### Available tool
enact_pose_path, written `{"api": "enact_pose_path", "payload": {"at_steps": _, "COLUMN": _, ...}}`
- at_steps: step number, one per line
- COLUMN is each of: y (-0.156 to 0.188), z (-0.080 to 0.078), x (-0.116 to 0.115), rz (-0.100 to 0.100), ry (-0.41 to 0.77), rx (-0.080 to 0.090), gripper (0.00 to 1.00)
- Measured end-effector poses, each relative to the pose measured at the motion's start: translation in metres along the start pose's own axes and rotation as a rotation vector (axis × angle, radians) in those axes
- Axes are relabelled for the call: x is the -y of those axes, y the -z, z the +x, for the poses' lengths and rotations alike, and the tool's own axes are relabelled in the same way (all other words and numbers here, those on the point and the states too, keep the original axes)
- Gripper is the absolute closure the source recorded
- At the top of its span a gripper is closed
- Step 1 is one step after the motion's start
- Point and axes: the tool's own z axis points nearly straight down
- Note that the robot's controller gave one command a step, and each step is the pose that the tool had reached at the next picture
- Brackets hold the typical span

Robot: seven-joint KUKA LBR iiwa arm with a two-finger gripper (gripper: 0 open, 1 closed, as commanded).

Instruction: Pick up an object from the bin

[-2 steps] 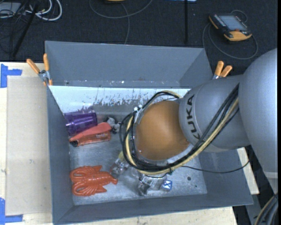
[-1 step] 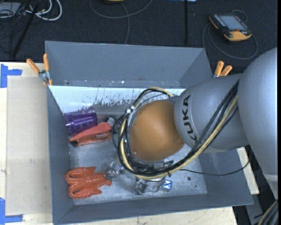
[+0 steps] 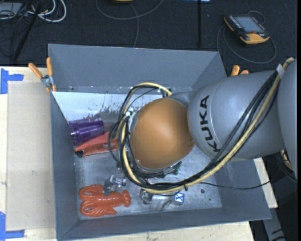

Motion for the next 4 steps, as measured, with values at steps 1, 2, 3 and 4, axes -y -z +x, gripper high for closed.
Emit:
{"api": "enact_pose_path", "payload": {"at_steps": 1, "y": 0.069, "z": 0.011, "x": -0.001, "rz": 0.002, "ry": 0.032, "rx": 0.002, "gripper": 0.00}}
{"api": "enact_pose_path", "payload": {"at_steps": 2, "y": -0.043, "z": 0.020, "x": -0.012, "rz": 0.003, "ry": 0.509, "rx": 0.000, "gripper": 1.00}}
{"api": "enact_pose_path", "payload": {"at_steps": 3, "y": -0.043, "z": 0.020, "x": -0.012, "rz": 0.004, "ry": 0.508, "rx": 0.000, "gripper": 1.00}}
{"api": "enact_pose_path", "payload": {"at_steps": 4, "y": -0.001, "z": 0.009, "x": -0.010, "rz": 0.004, "ry": 0.525, "rx": -0.002, "gripper": 1.00}}
